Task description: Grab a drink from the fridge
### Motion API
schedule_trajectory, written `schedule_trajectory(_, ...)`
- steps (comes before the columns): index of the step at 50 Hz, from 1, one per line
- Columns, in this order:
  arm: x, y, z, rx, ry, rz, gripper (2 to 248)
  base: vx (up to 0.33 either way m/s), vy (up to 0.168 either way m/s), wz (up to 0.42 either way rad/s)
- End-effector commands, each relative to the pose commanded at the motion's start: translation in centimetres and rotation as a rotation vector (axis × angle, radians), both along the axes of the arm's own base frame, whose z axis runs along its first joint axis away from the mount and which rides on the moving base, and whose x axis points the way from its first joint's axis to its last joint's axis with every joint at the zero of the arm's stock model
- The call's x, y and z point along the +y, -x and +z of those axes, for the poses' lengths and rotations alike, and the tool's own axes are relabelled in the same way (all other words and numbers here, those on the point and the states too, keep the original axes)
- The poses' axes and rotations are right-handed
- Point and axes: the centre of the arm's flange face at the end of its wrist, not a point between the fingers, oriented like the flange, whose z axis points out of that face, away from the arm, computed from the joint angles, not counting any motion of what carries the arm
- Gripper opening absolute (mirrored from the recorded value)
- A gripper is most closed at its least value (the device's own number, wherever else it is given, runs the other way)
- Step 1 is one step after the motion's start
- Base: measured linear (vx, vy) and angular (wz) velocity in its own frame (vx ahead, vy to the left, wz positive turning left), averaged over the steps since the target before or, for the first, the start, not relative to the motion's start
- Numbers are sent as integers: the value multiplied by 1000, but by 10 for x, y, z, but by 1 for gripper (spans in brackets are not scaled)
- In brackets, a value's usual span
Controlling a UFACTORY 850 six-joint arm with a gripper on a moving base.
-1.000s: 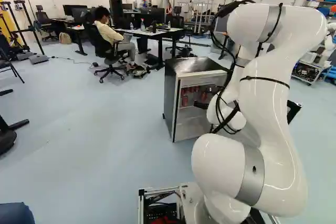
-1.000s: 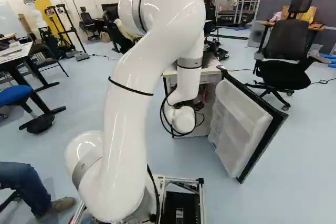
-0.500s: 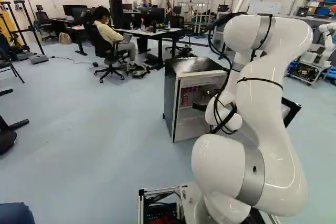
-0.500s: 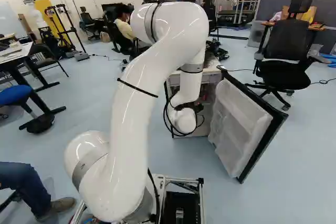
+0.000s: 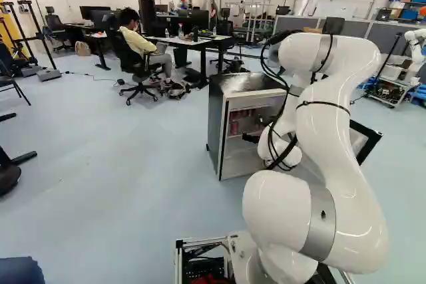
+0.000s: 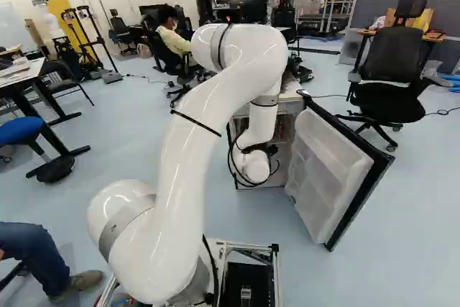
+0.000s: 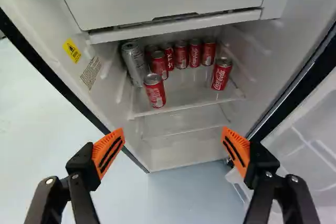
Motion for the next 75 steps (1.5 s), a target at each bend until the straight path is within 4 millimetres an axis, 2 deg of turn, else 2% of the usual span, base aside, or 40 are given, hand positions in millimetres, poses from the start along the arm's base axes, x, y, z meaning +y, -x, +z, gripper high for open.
schedule_trajectory(36,2,-30,-50,-22,2,-19,247,0,0,0)
schedule_trajectory(75,-6,-85,-107,-163,44,-111,247,0,0,0)
